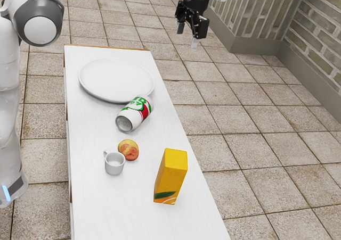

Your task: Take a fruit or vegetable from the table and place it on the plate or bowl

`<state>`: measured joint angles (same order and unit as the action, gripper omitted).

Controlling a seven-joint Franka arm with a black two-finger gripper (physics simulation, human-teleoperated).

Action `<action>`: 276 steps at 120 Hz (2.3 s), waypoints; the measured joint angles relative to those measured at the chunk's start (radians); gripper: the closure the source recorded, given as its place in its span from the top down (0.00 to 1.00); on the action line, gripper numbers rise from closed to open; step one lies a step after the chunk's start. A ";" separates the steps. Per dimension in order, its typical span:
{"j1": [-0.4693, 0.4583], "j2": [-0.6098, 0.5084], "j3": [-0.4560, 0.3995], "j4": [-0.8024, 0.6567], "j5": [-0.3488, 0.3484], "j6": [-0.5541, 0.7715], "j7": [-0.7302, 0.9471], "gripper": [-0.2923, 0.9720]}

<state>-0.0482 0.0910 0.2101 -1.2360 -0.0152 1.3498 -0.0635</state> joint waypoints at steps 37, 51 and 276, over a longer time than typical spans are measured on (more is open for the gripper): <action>0.001 -0.013 -0.003 0.138 -0.001 -0.029 0.004 0.77; -0.006 -0.035 -0.035 0.240 -0.001 -0.056 0.006 0.77; -0.198 -0.484 -0.127 -0.995 -0.039 0.541 -1.376 0.77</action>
<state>-0.2459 -0.3927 0.0836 -2.2311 -0.0544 1.8909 -1.4396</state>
